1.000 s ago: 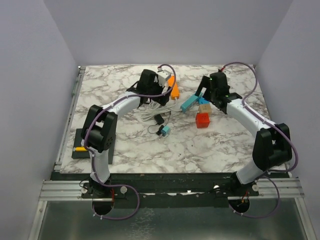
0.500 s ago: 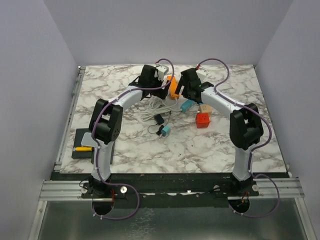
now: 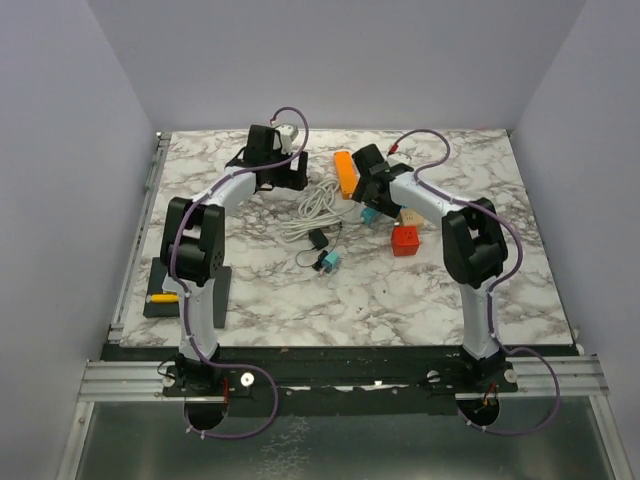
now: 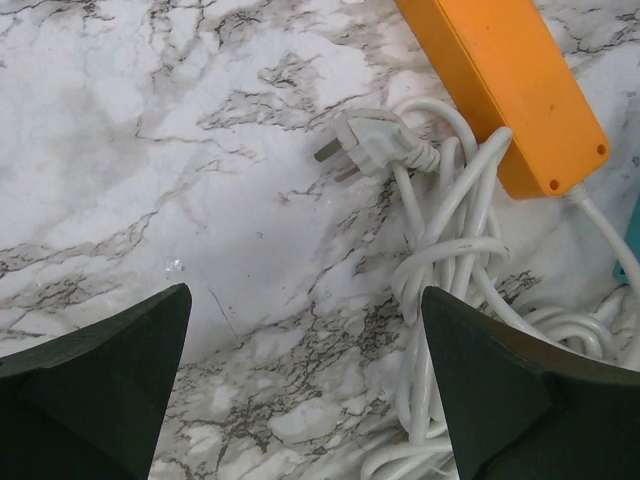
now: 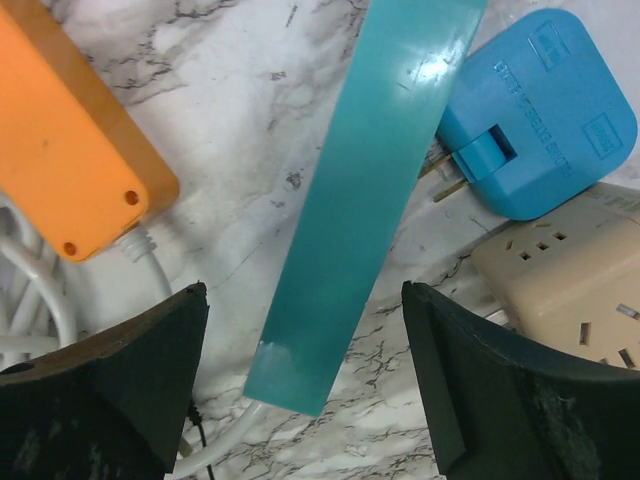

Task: Insert the plug

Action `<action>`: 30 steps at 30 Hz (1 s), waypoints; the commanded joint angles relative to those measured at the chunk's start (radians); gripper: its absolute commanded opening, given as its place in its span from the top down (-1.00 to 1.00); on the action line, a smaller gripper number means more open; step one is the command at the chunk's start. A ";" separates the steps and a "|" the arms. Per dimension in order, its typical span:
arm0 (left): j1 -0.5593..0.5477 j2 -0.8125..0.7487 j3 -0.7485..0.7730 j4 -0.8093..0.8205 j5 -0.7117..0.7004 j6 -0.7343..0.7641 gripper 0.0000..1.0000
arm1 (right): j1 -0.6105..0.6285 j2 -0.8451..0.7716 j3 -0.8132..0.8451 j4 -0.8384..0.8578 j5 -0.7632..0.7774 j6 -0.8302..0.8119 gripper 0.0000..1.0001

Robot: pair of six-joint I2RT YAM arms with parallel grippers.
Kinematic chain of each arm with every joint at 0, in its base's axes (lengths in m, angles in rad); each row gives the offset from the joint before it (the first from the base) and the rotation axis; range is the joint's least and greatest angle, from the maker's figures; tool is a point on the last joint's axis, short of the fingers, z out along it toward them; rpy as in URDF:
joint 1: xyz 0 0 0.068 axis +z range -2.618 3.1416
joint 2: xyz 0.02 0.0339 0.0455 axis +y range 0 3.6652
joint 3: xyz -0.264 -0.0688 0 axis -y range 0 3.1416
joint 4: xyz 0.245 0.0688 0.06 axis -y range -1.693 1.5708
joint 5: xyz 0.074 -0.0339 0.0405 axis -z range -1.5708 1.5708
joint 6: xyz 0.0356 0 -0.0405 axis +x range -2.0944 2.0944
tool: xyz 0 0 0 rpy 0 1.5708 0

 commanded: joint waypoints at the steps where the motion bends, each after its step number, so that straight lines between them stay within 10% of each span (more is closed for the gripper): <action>1: 0.036 -0.113 -0.043 -0.015 0.083 -0.067 -0.98 | 0.009 0.051 0.025 -0.057 0.065 0.031 -0.61; 12: 0.077 -0.294 -0.148 -0.046 0.105 -0.075 -0.98 | 0.018 0.096 0.195 -0.013 0.109 -0.105 0.38; 30: 0.085 -0.391 -0.226 -0.054 0.123 -0.103 -0.98 | 0.045 -0.173 0.518 0.077 -0.072 -0.434 0.62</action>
